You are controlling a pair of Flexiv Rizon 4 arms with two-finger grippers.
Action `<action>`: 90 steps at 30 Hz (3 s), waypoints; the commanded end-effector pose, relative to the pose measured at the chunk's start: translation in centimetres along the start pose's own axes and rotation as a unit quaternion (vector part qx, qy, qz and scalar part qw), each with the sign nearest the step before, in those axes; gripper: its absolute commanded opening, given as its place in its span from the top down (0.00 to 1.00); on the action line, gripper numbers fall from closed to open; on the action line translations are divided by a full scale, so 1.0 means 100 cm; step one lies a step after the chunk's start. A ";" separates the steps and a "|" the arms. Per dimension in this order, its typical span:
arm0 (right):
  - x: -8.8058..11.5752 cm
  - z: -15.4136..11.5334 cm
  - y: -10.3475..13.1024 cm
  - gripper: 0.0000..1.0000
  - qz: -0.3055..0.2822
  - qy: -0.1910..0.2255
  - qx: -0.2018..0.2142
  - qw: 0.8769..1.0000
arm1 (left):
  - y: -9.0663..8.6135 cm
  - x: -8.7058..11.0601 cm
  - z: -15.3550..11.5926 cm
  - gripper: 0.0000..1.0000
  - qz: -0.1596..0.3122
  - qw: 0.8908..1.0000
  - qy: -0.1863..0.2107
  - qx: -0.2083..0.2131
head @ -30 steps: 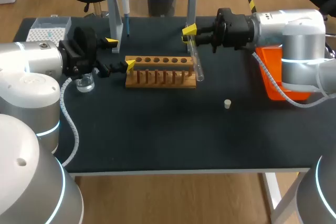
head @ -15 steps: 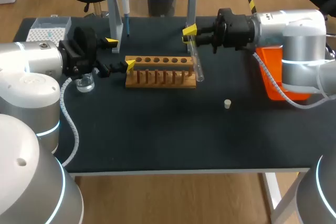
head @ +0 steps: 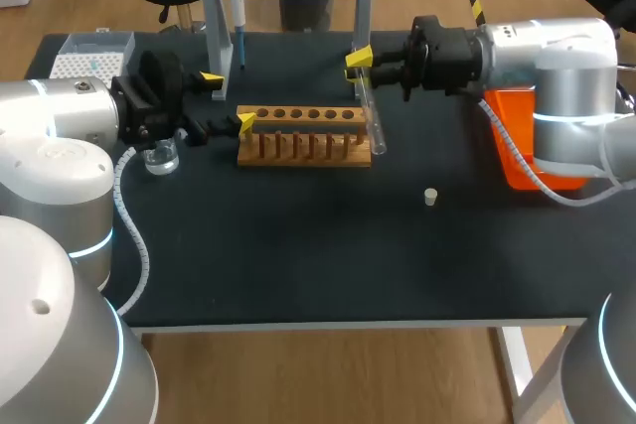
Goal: Invert the test tube, pick up the pipette, mount the tip to pipette, aspirate from beaker and dispense into the tube, eject the tip, return the pipette, and cap with the stopper.
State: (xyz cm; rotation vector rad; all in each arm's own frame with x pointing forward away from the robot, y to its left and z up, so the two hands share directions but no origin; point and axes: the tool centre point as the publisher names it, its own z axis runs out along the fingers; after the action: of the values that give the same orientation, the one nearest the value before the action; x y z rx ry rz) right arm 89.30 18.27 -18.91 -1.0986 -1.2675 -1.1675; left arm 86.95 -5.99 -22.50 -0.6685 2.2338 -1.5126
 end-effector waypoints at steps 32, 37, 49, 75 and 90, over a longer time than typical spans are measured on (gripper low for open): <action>0.001 -0.001 0.000 1.00 0.000 -0.001 0.000 1.000 | -0.028 0.025 -0.012 0.00 0.580 0.778 0.007 0.240; 0.001 -0.001 0.000 1.00 0.000 -0.001 0.000 1.000 | -0.033 0.031 -0.011 0.00 0.626 0.743 -0.012 0.236; 0.001 -0.001 0.000 1.00 0.000 -0.001 0.000 1.000 | -0.045 0.054 0.014 0.00 0.706 0.679 -0.044 0.194; 0.001 -0.001 0.000 1.00 0.000 -0.001 0.000 1.000 | -0.070 0.110 0.050 0.00 0.742 0.612 0.006 0.274; 0.001 -0.001 0.000 1.00 0.000 -0.001 0.000 1.000 | -0.081 0.137 0.074 0.00 0.725 0.625 0.036 0.286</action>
State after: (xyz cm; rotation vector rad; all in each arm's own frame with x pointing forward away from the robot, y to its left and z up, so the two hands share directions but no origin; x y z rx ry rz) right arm 89.25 18.24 -18.86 -1.1001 -1.2683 -1.1674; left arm 80.85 -20.84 -18.08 1.1775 1.2279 -1.0472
